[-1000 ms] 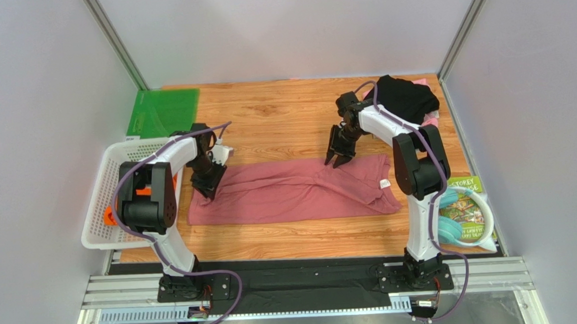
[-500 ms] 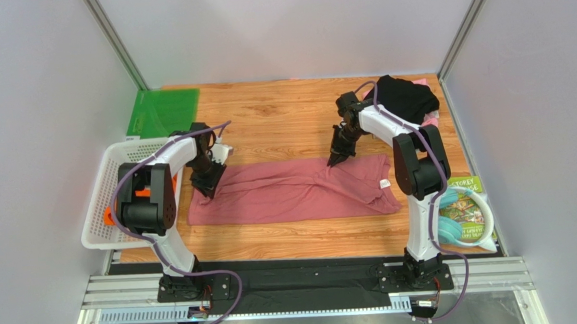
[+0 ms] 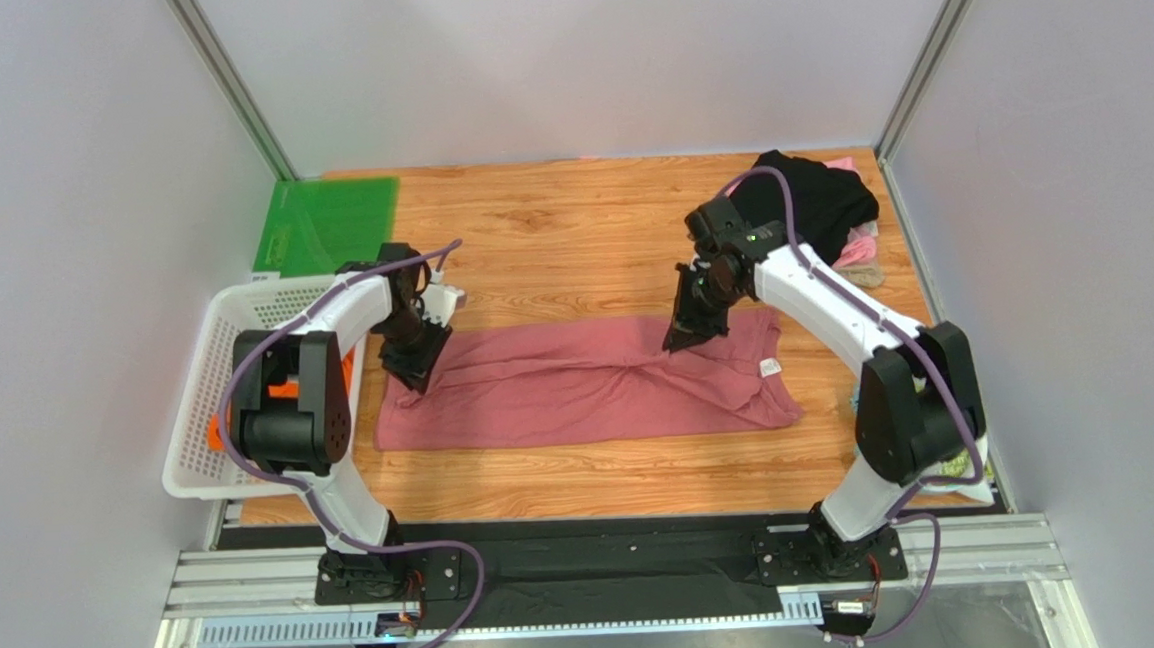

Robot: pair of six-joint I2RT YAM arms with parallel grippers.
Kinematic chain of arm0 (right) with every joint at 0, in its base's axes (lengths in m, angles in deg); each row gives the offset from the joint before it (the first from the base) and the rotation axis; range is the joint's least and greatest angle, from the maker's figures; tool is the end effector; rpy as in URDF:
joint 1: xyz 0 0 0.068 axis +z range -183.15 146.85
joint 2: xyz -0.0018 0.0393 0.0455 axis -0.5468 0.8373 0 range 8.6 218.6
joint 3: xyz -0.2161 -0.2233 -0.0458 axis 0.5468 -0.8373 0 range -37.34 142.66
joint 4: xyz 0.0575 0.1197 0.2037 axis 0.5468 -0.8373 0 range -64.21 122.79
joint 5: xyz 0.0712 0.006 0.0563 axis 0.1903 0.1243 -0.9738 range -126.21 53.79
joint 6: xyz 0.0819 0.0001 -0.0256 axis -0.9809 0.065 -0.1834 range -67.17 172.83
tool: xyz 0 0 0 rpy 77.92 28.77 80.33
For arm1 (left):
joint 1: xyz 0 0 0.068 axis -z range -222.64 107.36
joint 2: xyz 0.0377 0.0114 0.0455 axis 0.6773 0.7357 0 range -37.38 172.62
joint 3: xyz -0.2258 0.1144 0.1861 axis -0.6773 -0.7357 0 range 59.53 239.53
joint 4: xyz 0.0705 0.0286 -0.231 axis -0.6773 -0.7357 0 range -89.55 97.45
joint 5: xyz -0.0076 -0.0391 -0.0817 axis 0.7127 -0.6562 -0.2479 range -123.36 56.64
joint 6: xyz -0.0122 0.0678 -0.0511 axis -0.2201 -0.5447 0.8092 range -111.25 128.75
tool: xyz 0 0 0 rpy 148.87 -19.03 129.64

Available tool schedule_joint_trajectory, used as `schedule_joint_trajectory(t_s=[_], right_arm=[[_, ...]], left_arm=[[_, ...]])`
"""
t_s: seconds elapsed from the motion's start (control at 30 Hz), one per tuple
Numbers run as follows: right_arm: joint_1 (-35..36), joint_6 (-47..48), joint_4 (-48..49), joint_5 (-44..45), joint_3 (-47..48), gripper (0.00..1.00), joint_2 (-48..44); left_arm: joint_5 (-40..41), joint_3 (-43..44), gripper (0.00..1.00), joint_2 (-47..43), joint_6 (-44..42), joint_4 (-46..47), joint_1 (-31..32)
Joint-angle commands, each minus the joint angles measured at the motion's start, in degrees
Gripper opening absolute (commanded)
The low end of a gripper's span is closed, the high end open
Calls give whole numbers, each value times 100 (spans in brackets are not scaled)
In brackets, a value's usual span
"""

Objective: Fold and stack the t-shirts
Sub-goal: Fold the other side of the tshirt into a rectangle

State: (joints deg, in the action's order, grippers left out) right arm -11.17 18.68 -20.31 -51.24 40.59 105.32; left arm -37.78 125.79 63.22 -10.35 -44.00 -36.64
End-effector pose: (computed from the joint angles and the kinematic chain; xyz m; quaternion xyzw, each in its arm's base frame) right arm 0.3027 0.1432 0.2623 0.0834 0.9757 0.1874 0.0768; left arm 0.3051 -0.0378 0.1883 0.2183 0.9744 -0.0341 0.0409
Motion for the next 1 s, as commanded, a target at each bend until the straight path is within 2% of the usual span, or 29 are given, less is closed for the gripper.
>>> schedule_joint_trajectory(t_s=[0.0,0.07,0.1,0.13,0.23,0.3,0.5,0.57,0.67,0.83,0.97], right_arm=[[289,-346,54,-61,-1050,1,-584],[438,-487,264,-184,-1463,11,-769],[509,-592,335,-333,-1804,19,-787],[614,-619,423,-378,-1938,34,-770],[711,-514,380,-396,-2142,43,-630],[694,-417,240,-239,-2011,45,-603],[308,57,-639,52,-299,46,-471],[-52,207,-859,70,308,46,-348],[-570,277,-851,254,661,45,-199],[-1046,313,-466,290,417,40,346],[-1073,225,-113,246,47,38,628]], left_arm=[[-41,106,34,-260,-139,3,6],[-50,142,34,-286,-139,-6,6],[-50,150,34,-295,-147,-15,6],[-50,177,34,-304,-147,-41,6],[-58,212,34,-330,-147,-50,6],[-58,221,34,-339,-156,-68,6],[56,203,34,-400,-191,-94,6],[99,221,34,-444,-218,-121,6],[144,335,34,-479,-244,-191,6],[-277,1046,34,-506,-148,-682,50],[-533,1565,36,-489,-95,-920,278]])
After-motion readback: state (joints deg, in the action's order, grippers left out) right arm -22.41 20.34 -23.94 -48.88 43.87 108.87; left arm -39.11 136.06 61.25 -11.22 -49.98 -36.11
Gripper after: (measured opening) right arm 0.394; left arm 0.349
